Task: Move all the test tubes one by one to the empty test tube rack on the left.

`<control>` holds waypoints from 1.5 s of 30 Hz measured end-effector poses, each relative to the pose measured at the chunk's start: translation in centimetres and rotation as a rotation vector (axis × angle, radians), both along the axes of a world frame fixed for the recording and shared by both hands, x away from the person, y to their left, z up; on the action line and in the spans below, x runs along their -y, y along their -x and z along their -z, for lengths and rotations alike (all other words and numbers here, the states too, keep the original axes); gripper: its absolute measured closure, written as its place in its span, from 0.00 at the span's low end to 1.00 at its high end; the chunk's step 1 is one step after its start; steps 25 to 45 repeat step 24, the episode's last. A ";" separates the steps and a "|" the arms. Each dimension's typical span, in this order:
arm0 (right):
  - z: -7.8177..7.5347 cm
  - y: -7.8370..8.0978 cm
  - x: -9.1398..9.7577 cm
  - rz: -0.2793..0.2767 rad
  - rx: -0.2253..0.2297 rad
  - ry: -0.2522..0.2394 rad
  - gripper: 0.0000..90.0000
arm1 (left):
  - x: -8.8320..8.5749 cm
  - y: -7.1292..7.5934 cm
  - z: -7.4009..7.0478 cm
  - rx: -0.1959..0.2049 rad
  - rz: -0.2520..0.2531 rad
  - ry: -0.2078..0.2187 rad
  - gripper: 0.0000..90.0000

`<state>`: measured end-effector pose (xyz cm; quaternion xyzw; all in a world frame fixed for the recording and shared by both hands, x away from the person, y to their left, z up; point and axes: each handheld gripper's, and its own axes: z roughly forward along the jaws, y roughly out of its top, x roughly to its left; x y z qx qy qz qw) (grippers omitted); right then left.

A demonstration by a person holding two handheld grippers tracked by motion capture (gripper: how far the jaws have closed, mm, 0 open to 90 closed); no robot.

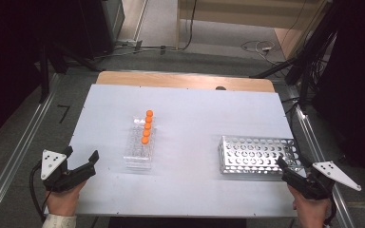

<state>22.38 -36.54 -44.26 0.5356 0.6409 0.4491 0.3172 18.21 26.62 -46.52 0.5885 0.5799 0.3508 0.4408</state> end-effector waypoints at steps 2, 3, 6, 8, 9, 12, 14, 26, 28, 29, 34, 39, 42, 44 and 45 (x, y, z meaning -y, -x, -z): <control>0.0 0.0 0.0 0.002 0.001 0.002 0.21 | -0.1 -0.1 0.1 -0.001 -0.002 0.002 0.15; 0.0 0.0 0.0 0.001 0.002 0.001 0.21 | -0.1 -0.1 0.1 -0.002 -0.006 0.001 0.15; -0.1 0.1 0.0 0.002 0.002 0.002 0.21 | -0.2 -0.1 0.2 -0.006 -0.010 -0.003 0.15; -0.1 0.1 0.1 0.002 0.001 0.002 0.21 | -0.1 -0.1 0.2 -0.008 -0.011 -0.004 0.15; 0.0 0.1 0.1 0.003 0.002 0.001 0.21 | -0.1 -0.1 0.2 -0.007 -0.010 -0.004 0.15; 0.0 0.2 0.3 0.012 -0.001 0.005 0.21 | -0.2 -0.1 0.2 -0.007 -0.010 -0.005 0.15; 0.1 0.4 0.6 0.022 -0.002 -0.001 0.21 | -0.3 -0.1 0.2 -0.004 -0.011 0.004 0.15; 0.2 0.7 1.7 0.045 -0.001 -0.009 0.21 | -0.4 0.4 0.3 -0.012 -0.002 -0.006 0.15; 0.2 0.7 1.7 0.045 -0.001 -0.009 0.21 | -0.4 0.4 0.3 -0.012 -0.002 -0.006 0.15; 0.2 0.7 1.7 0.045 -0.001 -0.009 0.21 | -0.4 0.4 0.3 -0.012 -0.002 -0.006 0.15; 0.2 0.7 1.7 0.045 -0.001 -0.009 0.21 | -0.4 0.4 0.3 -0.012 -0.002 -0.006 0.15; 0.2 0.7 1.7 0.045 -0.001 -0.009 0.21 | -0.4 0.4 0.3 -0.012 -0.002 -0.006 0.15; 0.2 0.7 1.7 0.045 -0.001 -0.009 0.21 | -0.4 0.4 0.3 -0.012 -0.002 -0.006 0.15; 0.2 0.7 1.7 0.045 -0.001 -0.009 0.21 | -0.4 0.4 0.3 -0.012 -0.002 -0.006 0.15; 0.2 0.7 1.7 0.045 -0.001 -0.009 0.21 | -0.4 0.4 0.3 -0.012 -0.002 -0.006 0.15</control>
